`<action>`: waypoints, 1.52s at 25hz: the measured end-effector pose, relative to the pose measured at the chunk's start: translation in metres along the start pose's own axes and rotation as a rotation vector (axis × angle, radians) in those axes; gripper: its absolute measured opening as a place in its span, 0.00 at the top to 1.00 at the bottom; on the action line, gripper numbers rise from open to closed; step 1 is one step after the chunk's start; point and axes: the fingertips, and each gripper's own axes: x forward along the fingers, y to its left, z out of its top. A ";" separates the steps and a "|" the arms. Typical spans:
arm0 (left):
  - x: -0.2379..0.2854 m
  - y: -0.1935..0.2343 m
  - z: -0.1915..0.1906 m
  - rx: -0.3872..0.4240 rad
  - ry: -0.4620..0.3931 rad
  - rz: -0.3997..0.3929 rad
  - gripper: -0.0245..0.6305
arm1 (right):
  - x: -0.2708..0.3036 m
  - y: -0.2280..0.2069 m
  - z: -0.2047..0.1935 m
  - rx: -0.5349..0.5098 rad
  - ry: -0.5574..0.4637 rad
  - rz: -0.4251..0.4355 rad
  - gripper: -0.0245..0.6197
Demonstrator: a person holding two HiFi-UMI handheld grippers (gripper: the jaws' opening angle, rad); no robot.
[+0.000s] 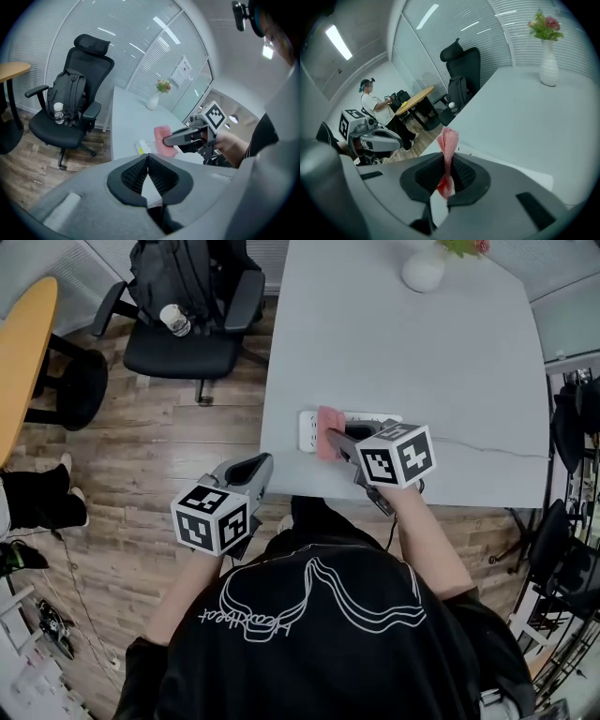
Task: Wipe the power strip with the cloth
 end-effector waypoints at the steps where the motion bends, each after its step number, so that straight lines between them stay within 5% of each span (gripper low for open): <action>1: -0.002 0.001 -0.001 -0.005 -0.003 0.005 0.94 | 0.005 0.003 0.001 -0.004 0.004 0.009 0.90; 14: -0.015 0.017 -0.005 -0.039 -0.018 0.048 0.94 | 0.045 0.018 0.004 -0.082 0.076 0.016 0.90; 38: 0.003 0.007 -0.007 -0.015 0.021 0.010 0.94 | 0.025 -0.016 -0.011 0.013 0.047 -0.014 0.90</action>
